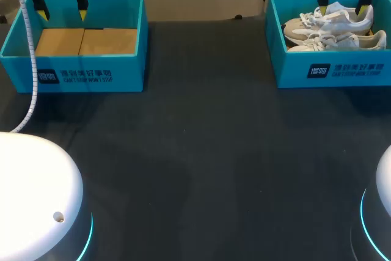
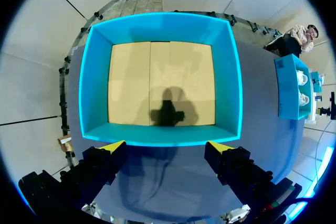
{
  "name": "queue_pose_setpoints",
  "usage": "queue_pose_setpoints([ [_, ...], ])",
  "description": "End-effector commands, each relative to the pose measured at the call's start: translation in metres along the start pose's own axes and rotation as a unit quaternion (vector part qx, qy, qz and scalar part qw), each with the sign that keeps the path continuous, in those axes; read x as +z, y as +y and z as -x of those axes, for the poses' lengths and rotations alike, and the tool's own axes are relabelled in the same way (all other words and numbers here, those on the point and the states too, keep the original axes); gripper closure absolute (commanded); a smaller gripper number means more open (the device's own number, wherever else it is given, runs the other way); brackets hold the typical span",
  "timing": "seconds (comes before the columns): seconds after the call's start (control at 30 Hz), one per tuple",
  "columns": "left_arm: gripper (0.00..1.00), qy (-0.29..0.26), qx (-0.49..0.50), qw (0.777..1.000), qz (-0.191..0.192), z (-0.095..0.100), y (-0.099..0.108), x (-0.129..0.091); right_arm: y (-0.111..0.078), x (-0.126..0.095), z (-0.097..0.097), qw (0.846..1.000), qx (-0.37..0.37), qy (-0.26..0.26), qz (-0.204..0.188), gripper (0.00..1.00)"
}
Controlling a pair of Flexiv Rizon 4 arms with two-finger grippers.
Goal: Take the shoe out of the shoebox, open the shoe tongue, remove and reinsert the insole, then place the shoe into the shoebox
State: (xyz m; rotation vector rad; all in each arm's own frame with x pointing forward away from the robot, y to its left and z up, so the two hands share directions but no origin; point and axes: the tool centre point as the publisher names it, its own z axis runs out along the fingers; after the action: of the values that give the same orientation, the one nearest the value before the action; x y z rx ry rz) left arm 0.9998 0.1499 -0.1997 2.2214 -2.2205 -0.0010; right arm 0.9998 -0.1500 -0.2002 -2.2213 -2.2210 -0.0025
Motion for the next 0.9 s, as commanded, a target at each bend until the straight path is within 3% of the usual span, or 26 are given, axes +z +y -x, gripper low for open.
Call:
queue_pose_setpoints([
  [0.03,0.0,0.0,0.0,1.0,0.0,0.0,0.0,0.0,0.0,0.0,0.0,1.0,0.0,0.0,0.0,0.0],
  [0.3,0.0,0.0,0.0,1.0,0.0,0.0,0.0,0.0,0.001,0.0,0.013,1.0,0.002,0.003,0.002,0.0],
  [0.63,0.0,0.0,0.0,1.0,0.0,0.0,0.0,0.0,0.001,0.001,0.016,1.0,-0.004,0.005,0.005,0.0],
  [0.9,0.0,0.0,0.0,1.0,0.0,0.0,0.0,0.0,0.007,0.009,0.035,1.0,-0.013,-0.014,0.007,0.0],
])
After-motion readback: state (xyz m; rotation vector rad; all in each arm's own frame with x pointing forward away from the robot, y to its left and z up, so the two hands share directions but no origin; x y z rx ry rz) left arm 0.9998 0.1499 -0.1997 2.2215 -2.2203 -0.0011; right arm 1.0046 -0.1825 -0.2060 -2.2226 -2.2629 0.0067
